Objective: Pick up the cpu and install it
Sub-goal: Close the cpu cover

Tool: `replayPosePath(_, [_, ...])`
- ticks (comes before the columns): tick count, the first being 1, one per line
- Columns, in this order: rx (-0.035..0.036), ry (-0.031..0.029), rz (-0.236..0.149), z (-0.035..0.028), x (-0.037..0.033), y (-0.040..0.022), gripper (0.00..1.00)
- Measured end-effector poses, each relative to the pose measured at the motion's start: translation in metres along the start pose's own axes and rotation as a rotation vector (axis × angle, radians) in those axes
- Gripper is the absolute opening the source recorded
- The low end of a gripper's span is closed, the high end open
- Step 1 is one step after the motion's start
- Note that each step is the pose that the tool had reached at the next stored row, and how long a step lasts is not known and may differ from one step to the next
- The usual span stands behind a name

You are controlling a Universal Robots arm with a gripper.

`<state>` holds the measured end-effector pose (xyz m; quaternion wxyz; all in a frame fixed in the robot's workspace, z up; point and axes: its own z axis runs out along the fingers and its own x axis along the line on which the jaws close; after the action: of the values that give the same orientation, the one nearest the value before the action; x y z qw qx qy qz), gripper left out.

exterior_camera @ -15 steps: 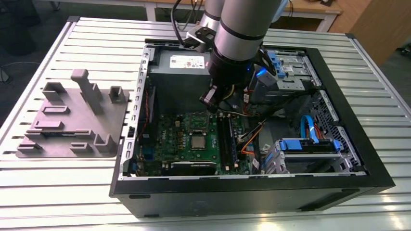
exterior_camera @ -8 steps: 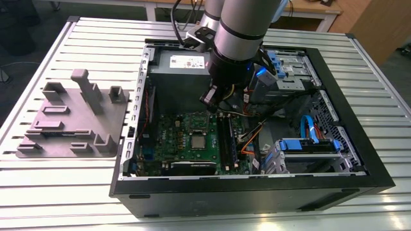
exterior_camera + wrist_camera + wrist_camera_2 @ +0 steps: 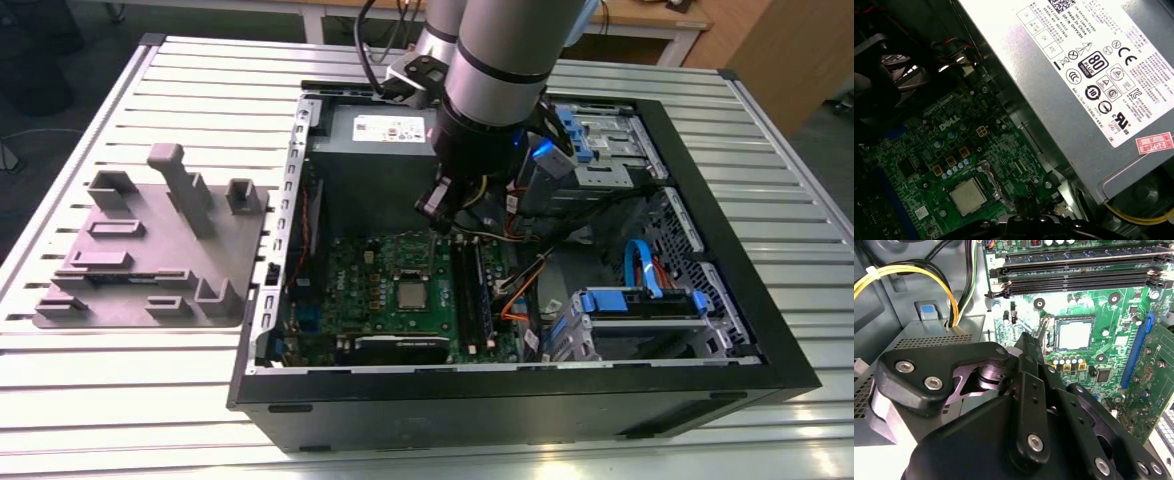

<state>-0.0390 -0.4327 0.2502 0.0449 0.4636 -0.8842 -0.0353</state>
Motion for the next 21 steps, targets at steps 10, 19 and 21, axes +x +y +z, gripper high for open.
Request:
replayPosePath(10, [-0.0024,-0.0032,-0.002,-0.0008,0.0012,-0.0007,0.10])
replayPosePath(19, [-0.0033,-0.0045,-0.007,-0.0012,0.0028,-0.0018,0.10])
replayPosePath(21, [-0.0036,-0.0048,-0.008,-0.0012,0.0028,-0.0018,0.10])
